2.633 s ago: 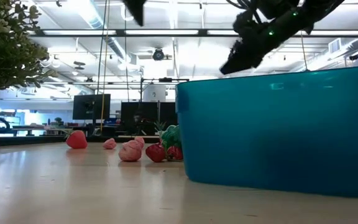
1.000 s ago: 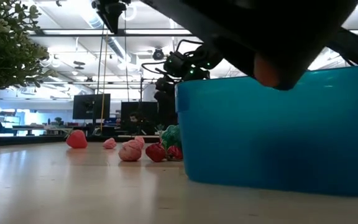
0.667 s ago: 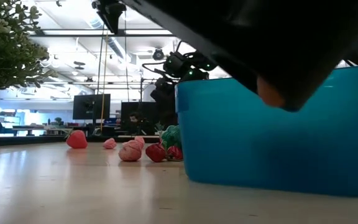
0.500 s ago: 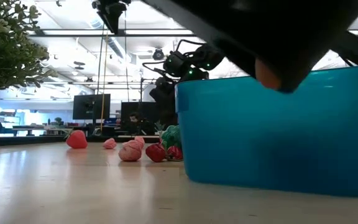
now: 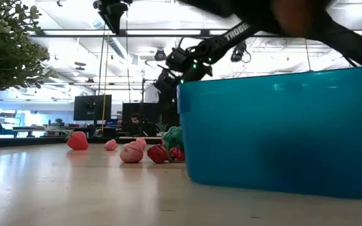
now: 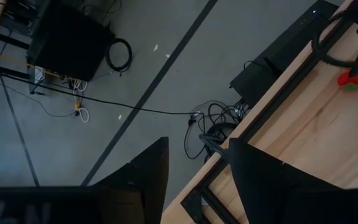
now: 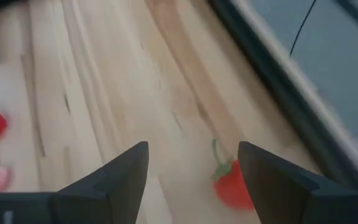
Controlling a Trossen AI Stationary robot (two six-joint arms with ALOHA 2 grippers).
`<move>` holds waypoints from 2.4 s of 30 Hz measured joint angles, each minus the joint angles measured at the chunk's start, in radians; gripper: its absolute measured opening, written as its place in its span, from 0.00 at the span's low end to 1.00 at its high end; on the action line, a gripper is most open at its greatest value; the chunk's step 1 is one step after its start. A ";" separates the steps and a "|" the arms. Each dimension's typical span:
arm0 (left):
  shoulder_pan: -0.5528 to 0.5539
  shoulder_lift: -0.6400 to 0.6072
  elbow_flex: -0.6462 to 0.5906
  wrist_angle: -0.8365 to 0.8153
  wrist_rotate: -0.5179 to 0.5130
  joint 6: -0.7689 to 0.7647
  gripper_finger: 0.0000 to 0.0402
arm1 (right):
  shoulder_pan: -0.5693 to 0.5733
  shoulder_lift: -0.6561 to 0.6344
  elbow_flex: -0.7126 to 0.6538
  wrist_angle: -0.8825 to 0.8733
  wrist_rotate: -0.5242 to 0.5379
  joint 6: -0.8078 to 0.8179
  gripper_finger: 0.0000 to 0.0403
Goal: Pick and placing Produce into tupperware
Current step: Put the top red strawberry into the blue bin
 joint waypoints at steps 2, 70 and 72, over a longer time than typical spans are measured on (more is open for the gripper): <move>0.000 0.000 0.000 0.006 0.000 0.000 0.44 | 0.001 0.000 0.052 -0.041 0.003 0.000 0.64; 0.000 0.000 0.000 0.074 0.000 -0.008 0.44 | -0.035 0.062 0.111 -0.292 -0.022 -0.624 0.61; 0.000 0.000 0.000 0.074 0.000 -0.009 0.44 | -0.035 0.062 0.111 -0.295 -0.021 -0.630 0.61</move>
